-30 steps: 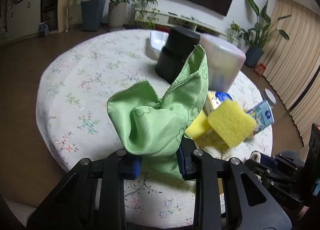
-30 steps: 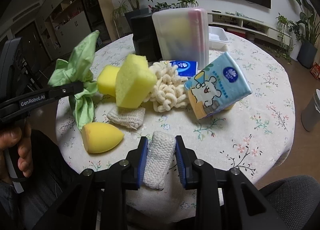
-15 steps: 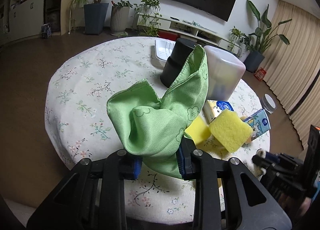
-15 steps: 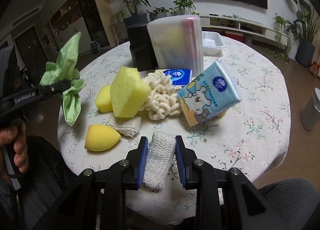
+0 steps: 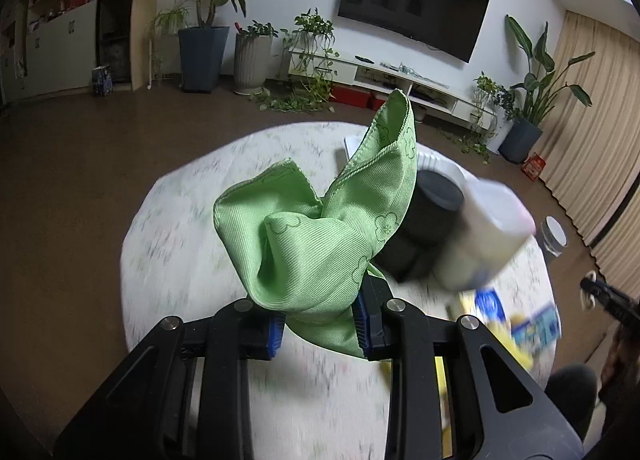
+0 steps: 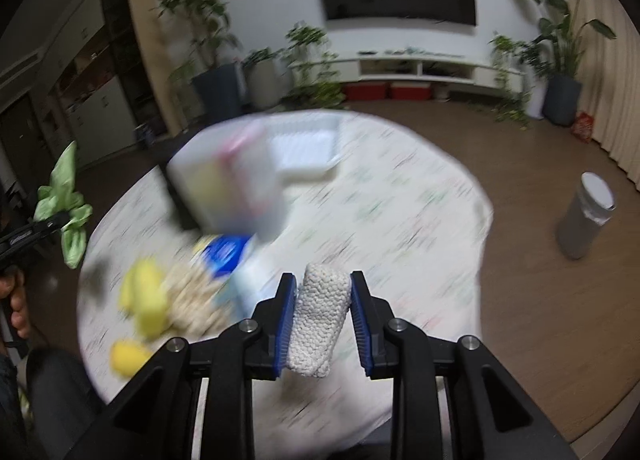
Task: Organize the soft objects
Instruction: 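Carry the cloth and scrubber to the white tray and open both tools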
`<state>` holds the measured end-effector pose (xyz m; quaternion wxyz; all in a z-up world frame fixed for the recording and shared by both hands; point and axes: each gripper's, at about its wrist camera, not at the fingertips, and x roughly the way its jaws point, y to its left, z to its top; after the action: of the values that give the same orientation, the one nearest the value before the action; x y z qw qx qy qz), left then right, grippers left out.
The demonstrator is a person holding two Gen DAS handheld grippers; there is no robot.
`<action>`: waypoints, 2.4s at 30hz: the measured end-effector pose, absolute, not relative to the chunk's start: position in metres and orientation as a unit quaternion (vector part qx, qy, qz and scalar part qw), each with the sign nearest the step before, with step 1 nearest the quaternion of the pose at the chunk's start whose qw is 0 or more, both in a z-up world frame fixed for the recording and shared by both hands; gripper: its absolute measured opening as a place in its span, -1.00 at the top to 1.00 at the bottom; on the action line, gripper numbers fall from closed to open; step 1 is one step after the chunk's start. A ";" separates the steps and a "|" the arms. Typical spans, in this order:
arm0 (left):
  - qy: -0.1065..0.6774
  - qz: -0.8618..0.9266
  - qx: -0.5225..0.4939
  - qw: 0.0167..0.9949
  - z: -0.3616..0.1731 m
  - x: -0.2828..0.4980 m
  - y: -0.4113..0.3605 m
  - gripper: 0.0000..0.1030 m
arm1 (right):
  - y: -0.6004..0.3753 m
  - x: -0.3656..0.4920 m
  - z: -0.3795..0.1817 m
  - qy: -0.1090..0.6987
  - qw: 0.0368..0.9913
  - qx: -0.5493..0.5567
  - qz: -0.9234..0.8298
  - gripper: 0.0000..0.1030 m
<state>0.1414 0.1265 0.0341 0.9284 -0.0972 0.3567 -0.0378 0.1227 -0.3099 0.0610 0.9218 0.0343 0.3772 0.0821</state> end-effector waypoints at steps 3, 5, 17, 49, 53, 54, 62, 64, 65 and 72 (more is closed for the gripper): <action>0.361 -0.055 -0.079 0.928 0.041 0.191 0.120 0.50 | -0.322 0.168 0.070 0.376 0.924 0.018 0.072 0.43; 0.352 -0.078 -0.063 0.931 0.047 0.218 0.111 0.50 | -0.323 0.207 0.074 0.377 0.923 0.006 0.077 0.43; 0.405 -0.151 0.054 0.900 0.025 0.391 0.056 0.50 | -0.247 0.401 0.046 0.441 0.876 -0.043 0.190 0.43; 0.471 -0.209 0.059 0.855 -0.028 0.423 0.021 -0.34 | -0.208 0.449 -0.016 0.483 0.845 -0.065 0.219 -0.13; 0.456 -0.201 0.028 0.866 -0.013 0.425 0.037 -0.34 | -0.226 0.442 0.003 0.464 0.859 -0.038 0.214 -0.24; 0.449 -0.195 0.016 0.872 -0.007 0.423 0.045 -0.34 | -0.232 0.438 0.012 0.457 0.863 -0.028 0.214 -0.26; 0.378 -0.165 -0.056 0.909 0.041 0.352 0.094 -0.45 | -0.278 0.353 0.070 0.390 0.895 0.012 0.218 -0.53; 0.367 -0.162 -0.044 0.915 0.047 0.317 0.094 -0.46 | -0.286 0.324 0.076 0.381 0.898 0.023 0.217 -0.58; 0.363 -0.164 -0.043 0.916 0.048 0.301 0.093 -0.46 | -0.289 0.310 0.077 0.378 0.899 0.025 0.219 -0.60; 0.359 -0.191 -0.057 0.912 0.044 0.169 0.071 -0.64 | -0.302 0.195 0.078 0.358 0.906 0.036 0.222 -0.82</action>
<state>0.1695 0.0715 0.0445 0.9117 -0.0566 0.3591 -0.1913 0.1953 -0.3024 0.0785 0.9064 0.0364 0.3577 0.2217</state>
